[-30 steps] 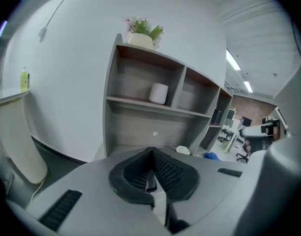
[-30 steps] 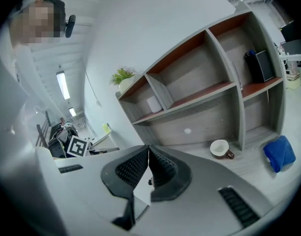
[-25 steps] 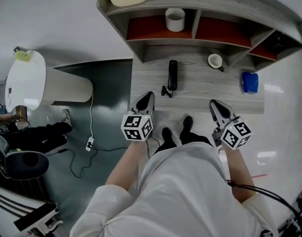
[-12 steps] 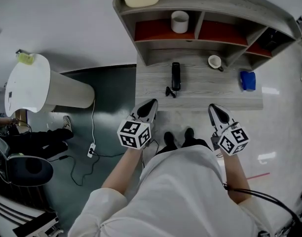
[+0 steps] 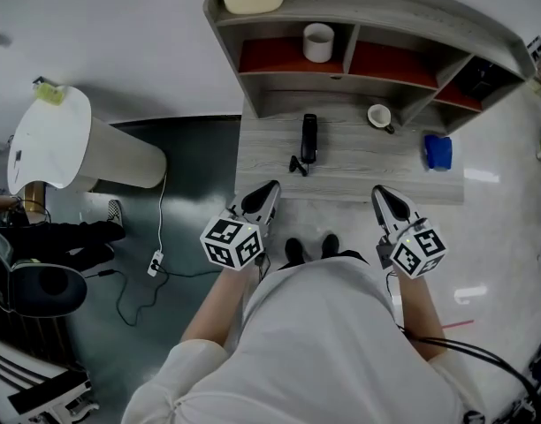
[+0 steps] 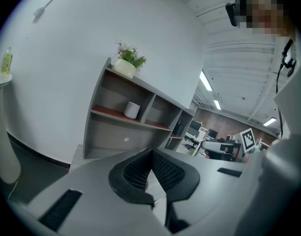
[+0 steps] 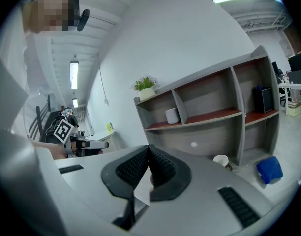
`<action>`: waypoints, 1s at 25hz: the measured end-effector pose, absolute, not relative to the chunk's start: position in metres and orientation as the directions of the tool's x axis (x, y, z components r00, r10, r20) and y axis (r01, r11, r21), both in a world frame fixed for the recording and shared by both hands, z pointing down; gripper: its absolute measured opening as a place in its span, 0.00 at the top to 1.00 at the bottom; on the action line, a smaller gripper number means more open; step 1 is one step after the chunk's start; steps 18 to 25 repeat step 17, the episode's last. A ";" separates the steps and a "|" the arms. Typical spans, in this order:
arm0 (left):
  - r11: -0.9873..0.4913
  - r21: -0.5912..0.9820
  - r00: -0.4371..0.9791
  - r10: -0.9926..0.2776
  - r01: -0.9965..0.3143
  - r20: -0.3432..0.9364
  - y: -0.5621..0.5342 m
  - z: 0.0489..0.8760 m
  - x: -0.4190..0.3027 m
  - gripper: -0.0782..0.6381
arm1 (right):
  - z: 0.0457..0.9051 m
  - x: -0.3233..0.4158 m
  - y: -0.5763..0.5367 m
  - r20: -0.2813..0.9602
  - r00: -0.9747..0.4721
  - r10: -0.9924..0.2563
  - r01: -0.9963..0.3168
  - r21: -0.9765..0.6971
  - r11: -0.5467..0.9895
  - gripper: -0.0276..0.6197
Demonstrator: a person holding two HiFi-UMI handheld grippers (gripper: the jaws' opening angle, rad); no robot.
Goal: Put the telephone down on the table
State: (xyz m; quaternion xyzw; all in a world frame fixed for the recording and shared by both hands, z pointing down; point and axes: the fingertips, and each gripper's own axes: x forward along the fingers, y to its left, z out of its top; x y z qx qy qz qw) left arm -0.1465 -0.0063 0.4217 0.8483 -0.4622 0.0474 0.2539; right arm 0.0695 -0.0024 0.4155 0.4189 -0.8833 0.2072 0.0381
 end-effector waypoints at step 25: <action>-0.394 0.449 0.547 -0.787 -0.802 0.285 -0.006 0.416 -0.138 0.88 | 0.410 0.082 -0.009 0.226 -0.669 -0.708 -0.734 -0.349 0.582 0.93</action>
